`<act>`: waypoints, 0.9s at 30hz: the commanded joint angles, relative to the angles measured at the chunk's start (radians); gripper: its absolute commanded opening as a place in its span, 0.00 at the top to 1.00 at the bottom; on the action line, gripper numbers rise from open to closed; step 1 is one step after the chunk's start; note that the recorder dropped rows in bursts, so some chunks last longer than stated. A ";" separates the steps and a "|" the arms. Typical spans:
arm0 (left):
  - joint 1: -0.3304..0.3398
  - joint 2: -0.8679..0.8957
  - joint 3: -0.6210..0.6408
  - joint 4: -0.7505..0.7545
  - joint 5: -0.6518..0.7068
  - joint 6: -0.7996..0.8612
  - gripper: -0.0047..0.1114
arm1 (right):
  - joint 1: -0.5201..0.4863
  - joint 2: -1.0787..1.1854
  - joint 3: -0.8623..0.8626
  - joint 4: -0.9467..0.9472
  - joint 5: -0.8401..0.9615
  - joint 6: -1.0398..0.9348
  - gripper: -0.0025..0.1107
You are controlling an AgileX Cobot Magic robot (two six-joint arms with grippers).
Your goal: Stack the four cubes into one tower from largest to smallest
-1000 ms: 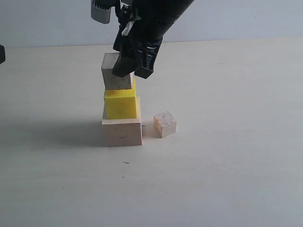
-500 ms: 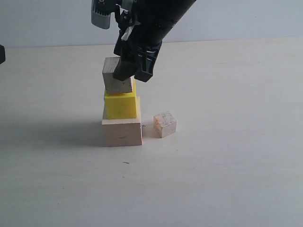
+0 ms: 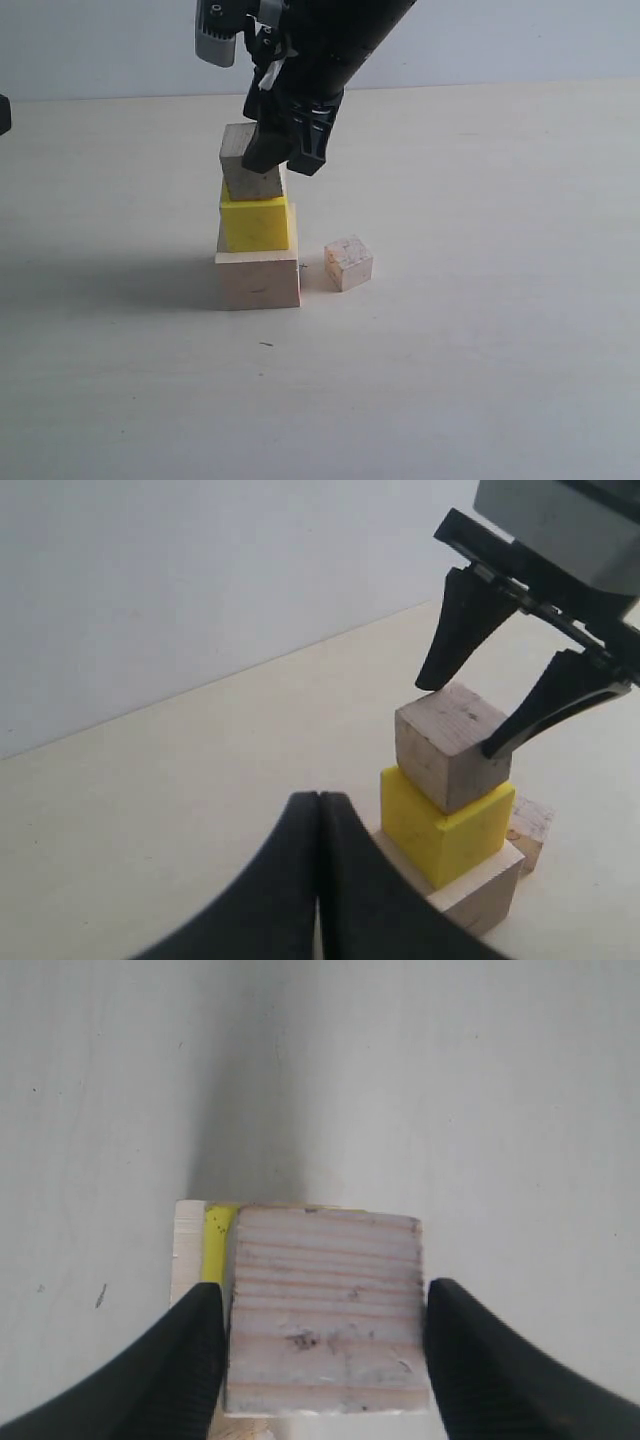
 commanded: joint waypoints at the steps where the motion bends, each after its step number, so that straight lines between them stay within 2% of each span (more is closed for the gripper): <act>1: 0.002 0.006 0.003 0.001 -0.012 -0.002 0.96 | -0.003 -0.004 -0.006 0.031 -0.008 -0.007 0.95; 9: 0.002 0.006 0.003 0.001 -0.012 -0.002 0.96 | -0.003 -0.003 -0.006 0.027 -0.007 -0.007 0.93; 19: 0.002 0.006 0.003 0.001 -0.012 -0.002 0.96 | -0.003 0.004 -0.006 0.025 -0.002 -0.009 0.55; 22: 0.002 0.006 0.003 0.001 -0.012 -0.002 0.96 | -0.003 0.004 -0.006 0.025 -0.002 -0.009 0.49; 27: 0.002 0.006 0.003 0.001 -0.012 -0.002 0.96 | -0.003 0.004 -0.006 0.025 -0.006 -0.009 0.45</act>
